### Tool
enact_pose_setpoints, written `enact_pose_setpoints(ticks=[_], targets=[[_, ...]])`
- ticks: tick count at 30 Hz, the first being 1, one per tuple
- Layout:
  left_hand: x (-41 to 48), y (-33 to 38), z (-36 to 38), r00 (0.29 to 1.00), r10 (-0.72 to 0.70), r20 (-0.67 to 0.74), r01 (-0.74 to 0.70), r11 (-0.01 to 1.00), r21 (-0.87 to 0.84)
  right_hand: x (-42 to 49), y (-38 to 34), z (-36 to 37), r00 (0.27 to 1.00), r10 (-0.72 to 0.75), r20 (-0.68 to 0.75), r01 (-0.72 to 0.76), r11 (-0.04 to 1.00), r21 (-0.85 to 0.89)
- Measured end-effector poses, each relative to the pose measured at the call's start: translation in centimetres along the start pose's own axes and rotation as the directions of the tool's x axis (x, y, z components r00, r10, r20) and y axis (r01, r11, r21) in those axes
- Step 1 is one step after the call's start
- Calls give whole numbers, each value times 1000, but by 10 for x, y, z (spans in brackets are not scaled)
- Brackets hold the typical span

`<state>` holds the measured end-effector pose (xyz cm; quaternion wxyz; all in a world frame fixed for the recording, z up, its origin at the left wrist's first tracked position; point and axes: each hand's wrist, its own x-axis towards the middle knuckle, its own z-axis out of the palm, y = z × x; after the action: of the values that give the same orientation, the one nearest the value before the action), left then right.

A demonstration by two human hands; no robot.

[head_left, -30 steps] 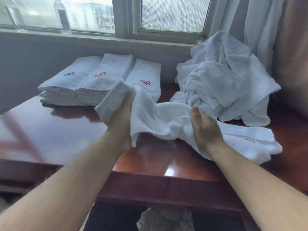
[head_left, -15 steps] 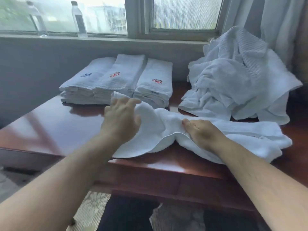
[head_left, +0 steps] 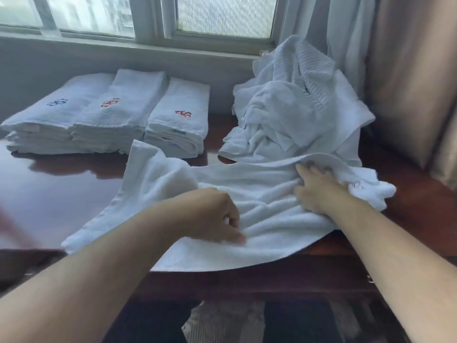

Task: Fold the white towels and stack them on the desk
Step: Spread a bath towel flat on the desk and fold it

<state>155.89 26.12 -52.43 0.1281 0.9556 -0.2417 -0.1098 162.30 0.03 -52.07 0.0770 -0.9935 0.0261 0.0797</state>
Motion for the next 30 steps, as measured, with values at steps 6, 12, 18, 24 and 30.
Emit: enact_pose_setpoints(ticks=[6, 12, 18, 24, 30], targets=[[21, 21, -17, 890, 124, -438, -97, 992, 84, 15, 18, -8, 925, 42, -377, 229, 731, 643], [97, 81, 24, 961, 23, -275, 11, 992, 124, -12, 115, 4, 528, 647, -551, 8, 644, 765], [114, 72, 52, 938, 14, -346, 16, 996, 85, -4, 148, 11, 872, 482, -83, 43, 93, 995], [102, 34, 40, 934, 52, -352, -45, 999, 28, 7, 113, 1, 997, -9, 83, -79, 232, 970], [99, 16, 36, 932, 43, -361, -45, 999, 3, 7, 80, -16, 996, 7, -94, 90, 221, 971]])
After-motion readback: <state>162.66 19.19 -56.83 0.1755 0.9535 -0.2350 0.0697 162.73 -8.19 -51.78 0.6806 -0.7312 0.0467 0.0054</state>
